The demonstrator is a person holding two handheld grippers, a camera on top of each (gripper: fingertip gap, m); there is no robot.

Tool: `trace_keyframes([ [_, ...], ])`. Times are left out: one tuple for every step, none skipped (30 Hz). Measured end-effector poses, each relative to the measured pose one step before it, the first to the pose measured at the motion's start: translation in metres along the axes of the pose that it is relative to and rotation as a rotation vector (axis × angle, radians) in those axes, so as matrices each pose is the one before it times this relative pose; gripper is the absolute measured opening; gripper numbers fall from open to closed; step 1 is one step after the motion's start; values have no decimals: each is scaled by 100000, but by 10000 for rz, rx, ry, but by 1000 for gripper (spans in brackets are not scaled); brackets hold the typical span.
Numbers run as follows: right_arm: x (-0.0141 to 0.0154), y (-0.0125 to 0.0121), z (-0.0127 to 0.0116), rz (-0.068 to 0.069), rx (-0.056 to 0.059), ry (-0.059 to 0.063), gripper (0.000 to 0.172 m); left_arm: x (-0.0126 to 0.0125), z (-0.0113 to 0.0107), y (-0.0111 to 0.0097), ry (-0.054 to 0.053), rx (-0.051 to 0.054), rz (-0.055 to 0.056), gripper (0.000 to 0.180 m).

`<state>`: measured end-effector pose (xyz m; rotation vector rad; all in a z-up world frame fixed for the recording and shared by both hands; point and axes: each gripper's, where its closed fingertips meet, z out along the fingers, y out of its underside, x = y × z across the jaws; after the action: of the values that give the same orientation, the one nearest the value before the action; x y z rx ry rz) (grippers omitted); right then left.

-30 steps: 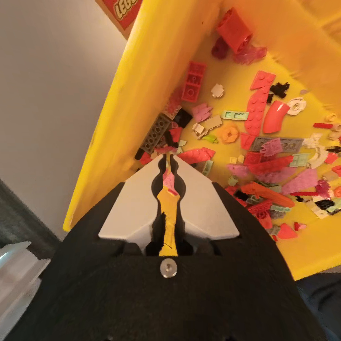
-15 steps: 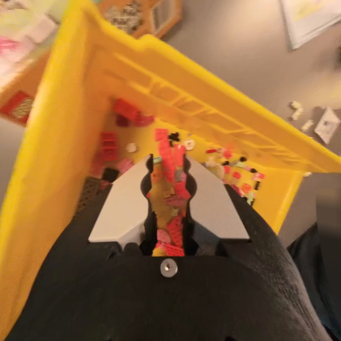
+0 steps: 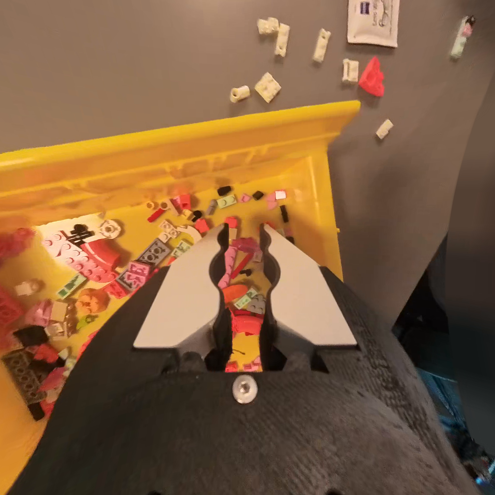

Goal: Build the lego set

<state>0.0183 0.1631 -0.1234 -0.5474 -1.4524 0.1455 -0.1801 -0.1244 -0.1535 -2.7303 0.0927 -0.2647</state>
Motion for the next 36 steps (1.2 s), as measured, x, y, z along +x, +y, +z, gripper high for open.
trace_keyframes([
  [-62, 31, 25, -12, -19, -27, 0, 106, 250, 213, 109, -107, -13, 22],
  [-55, 26, 27, -20, -16, -26, 0, -128, 238, 278, -14, -133, -29, 23],
  [-56, 14, 26, -21, -14, -24, 0, -98, 219, 380, -2, -186, 20, 25],
  [-54, 29, 17, -16, -16, -25, 0, -90, 160, 389, -18, -179, 42, 26],
  [-39, 35, 27, -14, -19, -21, 0, -10, 65, 298, -14, -115, 82, 26],
  [-31, 22, 18, -13, -15, -14, 0, -21, -27, 146, -73, -16, 102, 27],
  [-29, 17, 12, -10, -10, -11, 0, -550, -163, -65, -477, 94, 57, 31],
  [-36, 16, 22, -10, -10, -15, 0, -1046, -281, 42, -863, -8, 83, 36],
  [-45, 21, 27, -13, -16, -22, 0, -683, -286, 358, -643, -220, 184, 44],
  [-52, 20, 23, -19, -18, -21, 0, -406, -318, 417, -408, -247, 66, 50],
  [-49, 17, 18, -27, -12, -17, 0, -76, -321, 421, -96, -219, -46, 51],
  [-49, -10, 9, -31, -3, -14, 0, 94, -290, 607, 114, -296, -113, 51],
  [-31, -9, 14, -31, 0, -11, 0, -53, -241, 830, 84, -405, -160, 51],
  [-44, -11, 10, -29, -2, -10, 0, -369, -179, 972, -77, -457, -177, 51],
  [-29, 0, 1, -24, -5, -7, 0, -540, -120, 1130, -161, -545, -245, 51],
  [-19, 3, 13, -18, -6, -5, 0, -605, -47, 1154, -194, -557, -353, 53],
  [-6, 8, 7, -11, -4, -3, 0, -564, 57, 1168, -169, -588, -601, 56],
  [9, -22, -4, 4, 12, 10, 0, -350, 110, 975, -48, -506, -651, 57],
  [46, -66, -16, 22, 37, 18, 0, 8, 130, 592, 121, -262, -521, 57],
  [25, -53, -29, 24, 32, 9, 0, 333, 166, 527, 317, -252, -467, 57],
  [3, -2, -3, 12, 6, -2, 0, 192, 216, 427, 222, -231, -343, 56],
  [-19, 2, 7, 6, -3, -10, 0, -36, 232, 276, 54, -161, -90, 55],
  [-5, -9, 5, 0, 7, -4, 0, -176, 252, 98, -45, -87, 57, 51],
  [0, -32, -15, -6, 14, 1, 0, -101, 276, -1, -1, -46, 44, 46],
  [-25, -7, 1, -9, 5, -7, 0, 129, 263, -96, 158, -22, 26, 43],
  [-27, 5, 3, -14, -6, -9, 0, 249, 238, -277, 241, 84, 46, 36],
  [-21, 4, 12, -16, -6, -6, 0, 184, 172, -477, 227, 189, 59, 28],
  [-11, -4, 5, -14, -3, -5, 0, 46, 123, -593, 179, 239, 49, 20],
  [-16, 0, 6, -13, -2, -1, 0, -155, 51, -673, 78, 280, 44, 13],
  [-6, 0, -5, -10, -3, 0, 0, -434, -18, -619, -78, 260, 47, 7],
  [-2, 10, 5, -9, -6, 2, 0, -726, -96, -392, -255, 164, 68, 4],
  [5, 2, -6, -10, -5, 8, 0, -1074, -169, -109, -462, 41, 11, 2],
  [16, 0, -8, -5, 2, 9, 0, -1152, -202, 91, -459, -33, -95, 3],
  [20, -9, -6, 3, 6, 9, 0, -836, -203, 218, -220, -72, -202, 6],
  [19, 4, -5, 8, 3, 7, 0, -460, -159, 290, 64, -103, -298, 13],
  [7, 8, 9, 12, -4, 2, 0, -87, -100, 316, 284, -129, -378, 21],
])
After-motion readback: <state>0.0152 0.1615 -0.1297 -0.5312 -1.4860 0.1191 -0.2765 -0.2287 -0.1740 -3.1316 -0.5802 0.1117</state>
